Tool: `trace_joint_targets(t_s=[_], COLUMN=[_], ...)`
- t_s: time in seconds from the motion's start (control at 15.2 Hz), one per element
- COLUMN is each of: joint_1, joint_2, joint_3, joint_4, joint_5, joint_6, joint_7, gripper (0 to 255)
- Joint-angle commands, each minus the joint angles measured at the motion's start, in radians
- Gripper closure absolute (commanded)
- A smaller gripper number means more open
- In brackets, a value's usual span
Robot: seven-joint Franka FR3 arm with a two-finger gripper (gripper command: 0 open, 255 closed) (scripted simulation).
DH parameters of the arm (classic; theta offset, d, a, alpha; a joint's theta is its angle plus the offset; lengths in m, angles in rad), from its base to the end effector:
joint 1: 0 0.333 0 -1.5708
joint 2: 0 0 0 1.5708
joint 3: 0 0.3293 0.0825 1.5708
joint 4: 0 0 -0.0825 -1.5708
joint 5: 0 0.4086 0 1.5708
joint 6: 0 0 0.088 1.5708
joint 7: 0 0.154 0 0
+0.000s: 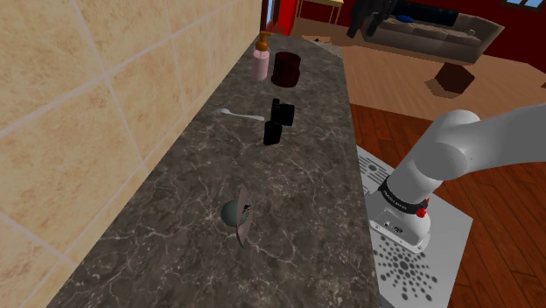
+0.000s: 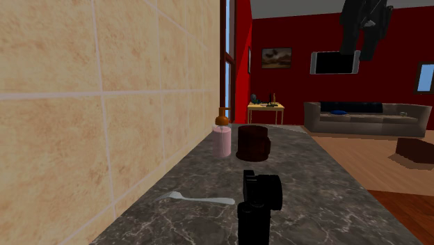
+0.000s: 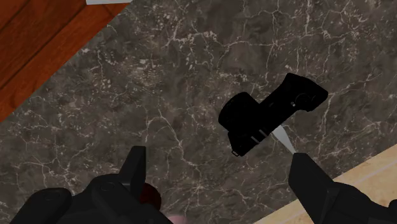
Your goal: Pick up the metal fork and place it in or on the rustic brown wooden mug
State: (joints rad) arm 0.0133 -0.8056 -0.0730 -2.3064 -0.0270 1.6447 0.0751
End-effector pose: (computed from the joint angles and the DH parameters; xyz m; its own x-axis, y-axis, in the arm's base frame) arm 0.3301 -0.0299 0.5907 0.9832 -0.1172 0.1396 -0.1132 -0.9929 -0.0363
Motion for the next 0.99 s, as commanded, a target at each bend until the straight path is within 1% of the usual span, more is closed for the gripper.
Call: trace_joint_targets(t_s=[0.0, 0.46, 0.92], joint_1=[0.000, 0.047, 0.084], joint_2=[0.000, 0.162, 0.366], joint_3=[0.000, 0.062, 0.126], joint_4=[0.000, -0.042, -0.026], joint_5=[0.000, 0.016, 0.014], joint_6=[0.000, 0.199, 0.382], joint_7=[0.000, 0.022, 0.047], gripper=[0, 0, 0])
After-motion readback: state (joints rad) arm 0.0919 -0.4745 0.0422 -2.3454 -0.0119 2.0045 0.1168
